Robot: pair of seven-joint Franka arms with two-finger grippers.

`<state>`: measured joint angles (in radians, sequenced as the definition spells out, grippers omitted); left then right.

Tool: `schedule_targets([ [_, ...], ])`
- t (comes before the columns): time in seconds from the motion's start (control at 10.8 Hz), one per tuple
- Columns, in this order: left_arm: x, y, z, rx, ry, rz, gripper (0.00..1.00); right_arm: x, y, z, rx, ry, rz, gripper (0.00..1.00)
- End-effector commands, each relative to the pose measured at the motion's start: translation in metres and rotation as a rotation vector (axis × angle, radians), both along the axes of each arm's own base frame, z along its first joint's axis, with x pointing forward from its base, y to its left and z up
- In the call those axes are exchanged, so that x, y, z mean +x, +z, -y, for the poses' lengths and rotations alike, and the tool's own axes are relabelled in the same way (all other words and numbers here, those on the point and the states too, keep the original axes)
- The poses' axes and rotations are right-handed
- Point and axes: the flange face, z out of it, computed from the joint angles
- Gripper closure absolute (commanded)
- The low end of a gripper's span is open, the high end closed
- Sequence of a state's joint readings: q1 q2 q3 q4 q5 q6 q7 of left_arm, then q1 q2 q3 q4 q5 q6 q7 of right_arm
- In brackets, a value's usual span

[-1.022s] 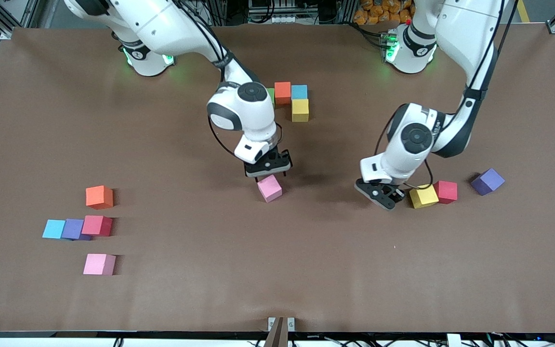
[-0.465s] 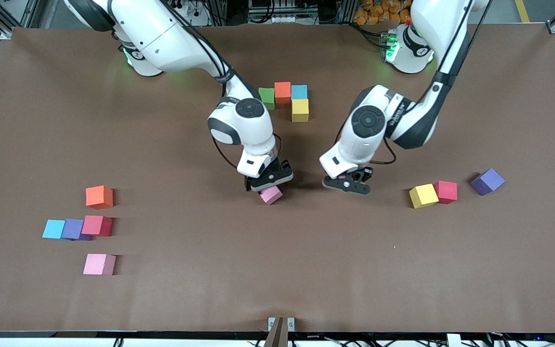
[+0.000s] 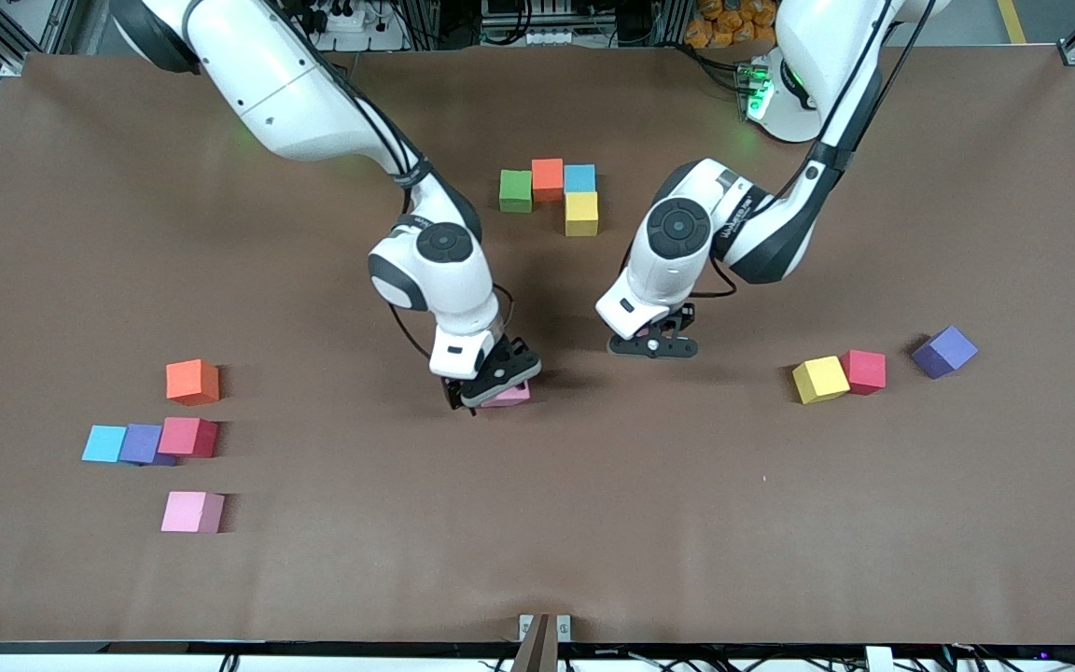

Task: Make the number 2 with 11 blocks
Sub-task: 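Lift the pink cube with the right gripper while the left gripper carries pink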

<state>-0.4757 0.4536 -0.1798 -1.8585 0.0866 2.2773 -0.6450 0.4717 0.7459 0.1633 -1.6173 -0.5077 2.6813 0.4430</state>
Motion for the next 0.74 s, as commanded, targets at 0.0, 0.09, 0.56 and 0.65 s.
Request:
schedule_targets([
  [0.0, -0.007, 0.0, 0.013, -0.011, 0.09, -0.018, 1.0, 0.019, -0.008, 0.009, 0.0, 0.035, 0.003, 0.0],
  [0.09, -0.009, -0.001, 0.015, -0.01, 0.106, -0.021, 1.0, 0.019, -0.011, 0.009, 0.004, 0.038, 0.004, 0.0],
  [0.56, -0.053, -0.017, 0.043, -0.01, 0.106, -0.077, 1.0, 0.041, 0.004, 0.023, 0.1, -0.072, -0.041, 0.0],
  [0.65, -0.065, -0.024, 0.043, -0.002, 0.094, -0.093, 1.0, 0.048, 0.007, 0.03, 0.117, -0.09, -0.052, 0.0],
])
